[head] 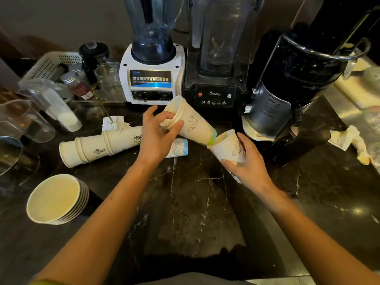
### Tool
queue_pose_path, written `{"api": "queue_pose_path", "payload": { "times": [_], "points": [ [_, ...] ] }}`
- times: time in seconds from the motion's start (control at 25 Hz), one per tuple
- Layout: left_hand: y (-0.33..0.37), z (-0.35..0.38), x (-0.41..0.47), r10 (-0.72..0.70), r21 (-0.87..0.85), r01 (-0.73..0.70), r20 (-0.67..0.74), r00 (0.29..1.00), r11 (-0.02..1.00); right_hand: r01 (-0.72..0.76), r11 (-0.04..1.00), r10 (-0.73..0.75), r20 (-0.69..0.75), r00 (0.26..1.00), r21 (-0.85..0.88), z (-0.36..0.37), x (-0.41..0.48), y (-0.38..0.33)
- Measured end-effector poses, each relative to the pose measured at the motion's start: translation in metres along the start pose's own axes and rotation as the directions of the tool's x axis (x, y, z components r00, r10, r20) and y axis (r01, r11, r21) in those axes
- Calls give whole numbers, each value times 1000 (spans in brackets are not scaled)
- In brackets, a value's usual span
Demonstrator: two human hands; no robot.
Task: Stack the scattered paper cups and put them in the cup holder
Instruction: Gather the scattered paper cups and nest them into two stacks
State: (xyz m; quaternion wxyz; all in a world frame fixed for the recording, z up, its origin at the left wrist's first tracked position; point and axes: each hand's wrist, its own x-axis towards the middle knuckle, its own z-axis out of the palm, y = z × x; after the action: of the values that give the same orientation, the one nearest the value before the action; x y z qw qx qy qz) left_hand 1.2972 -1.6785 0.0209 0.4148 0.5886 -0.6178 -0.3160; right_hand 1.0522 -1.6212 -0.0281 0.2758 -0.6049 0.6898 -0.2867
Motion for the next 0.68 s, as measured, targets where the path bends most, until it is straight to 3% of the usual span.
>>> {"api": "queue_pose_path", "payload": {
  "times": [0.2, 0.4, 0.68],
  "points": [
    [-16, -35, -45, -65, -192, 64, 0, 998, 979, 21, 1000, -21, 59, 998, 2, 12, -29, -13],
    [-50, -60, -85, -59, -137, 55, -24, 998, 989, 57, 996, -63, 98, 993, 65, 25, -43, -37],
    [-89, -64, -132, -50, -144, 52, 15, 999, 988, 159, 927, -192, 66, 979, 341, 35, -51, -98]
  ]
}}
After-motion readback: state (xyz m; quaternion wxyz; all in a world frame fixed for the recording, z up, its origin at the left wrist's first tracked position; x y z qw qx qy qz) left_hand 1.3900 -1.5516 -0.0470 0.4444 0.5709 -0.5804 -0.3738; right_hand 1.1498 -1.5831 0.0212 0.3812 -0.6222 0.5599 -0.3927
